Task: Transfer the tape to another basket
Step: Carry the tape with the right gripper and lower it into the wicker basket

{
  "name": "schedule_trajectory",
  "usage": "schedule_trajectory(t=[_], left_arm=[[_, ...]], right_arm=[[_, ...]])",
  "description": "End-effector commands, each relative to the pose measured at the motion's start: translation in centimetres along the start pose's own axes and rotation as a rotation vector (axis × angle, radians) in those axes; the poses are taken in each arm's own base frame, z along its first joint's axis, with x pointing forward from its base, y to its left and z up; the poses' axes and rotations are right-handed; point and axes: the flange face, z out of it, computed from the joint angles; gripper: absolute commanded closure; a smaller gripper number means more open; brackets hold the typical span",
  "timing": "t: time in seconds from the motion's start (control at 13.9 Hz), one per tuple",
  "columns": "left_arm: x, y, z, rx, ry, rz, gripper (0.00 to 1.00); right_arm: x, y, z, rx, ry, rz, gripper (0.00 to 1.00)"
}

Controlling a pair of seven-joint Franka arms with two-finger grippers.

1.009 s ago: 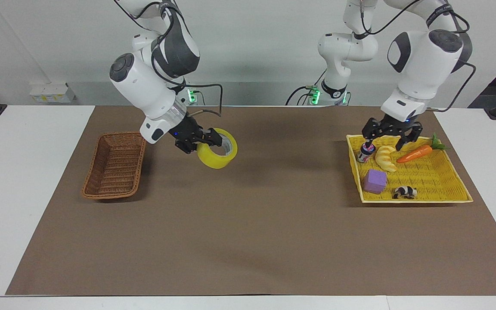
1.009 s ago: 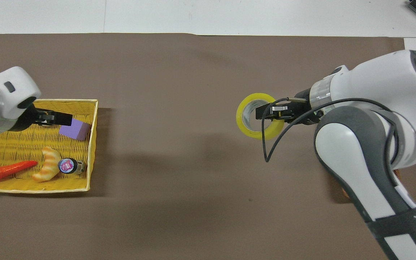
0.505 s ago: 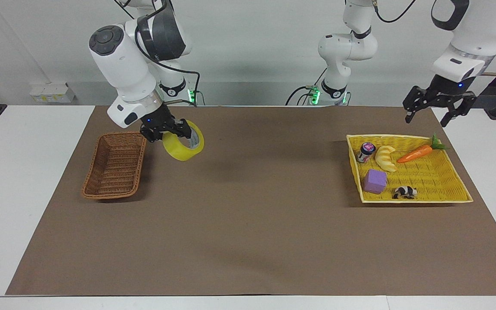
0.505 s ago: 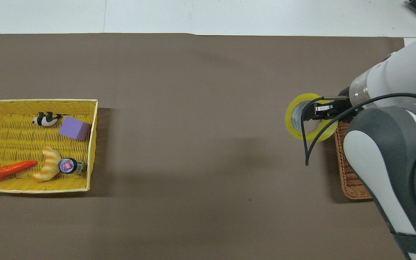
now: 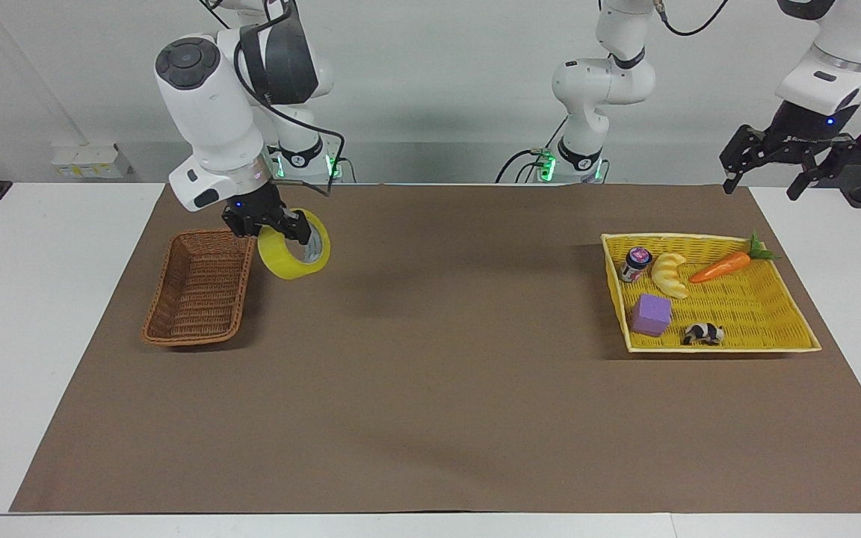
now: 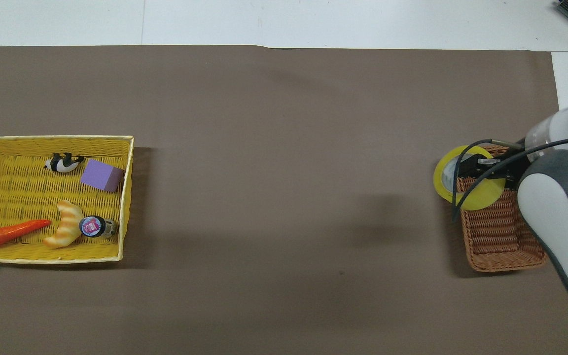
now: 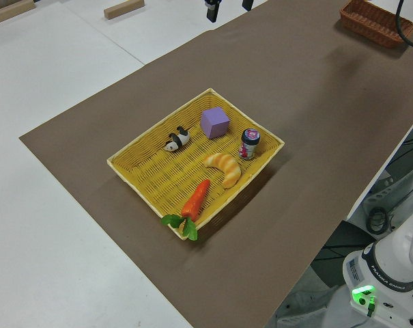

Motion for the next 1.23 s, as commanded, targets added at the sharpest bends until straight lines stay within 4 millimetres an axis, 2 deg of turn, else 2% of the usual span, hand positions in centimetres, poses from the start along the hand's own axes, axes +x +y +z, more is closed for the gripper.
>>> schedule_trajectory(t=[0.0,0.22,0.43,0.65,0.86,1.01,1.15], left_arm=[[-1.0,-0.2,-0.2,0.011,-0.019,0.007,0.0],[-1.0,-0.1,-0.1,-0.01,-0.013,0.001,0.0],[-1.4,0.1,0.0,-0.014,-0.028,-0.008,0.0],[-1.7,0.1,0.1,-0.017,-0.041,-0.013,0.0],[-1.5,0.1,-0.1,-0.012,-0.033,-0.005,0.0],[-1.8,0.1,-0.1,-0.015,-0.044,-0.005,0.0],[-1.7,0.2,-0.1,-0.014,-0.042,-0.003,0.0]], right_arm=[[0.2,4.7,2.4,-0.005,0.003,0.042,1.0],[1.1,11.1,4.3,0.007,-0.032,0.031,1.0],[1.5,13.9,6.0,0.013,-0.024,0.011,1.0],[1.2,16.8,8.8,-0.017,-0.04,0.008,1.0],[0.9,17.3,12.5,-0.014,-0.049,0.017,1.0],[1.0,17.2,13.6,-0.012,-0.035,0.015,1.0],[1.0,17.2,15.5,-0.011,-0.07,0.01,1.0]])
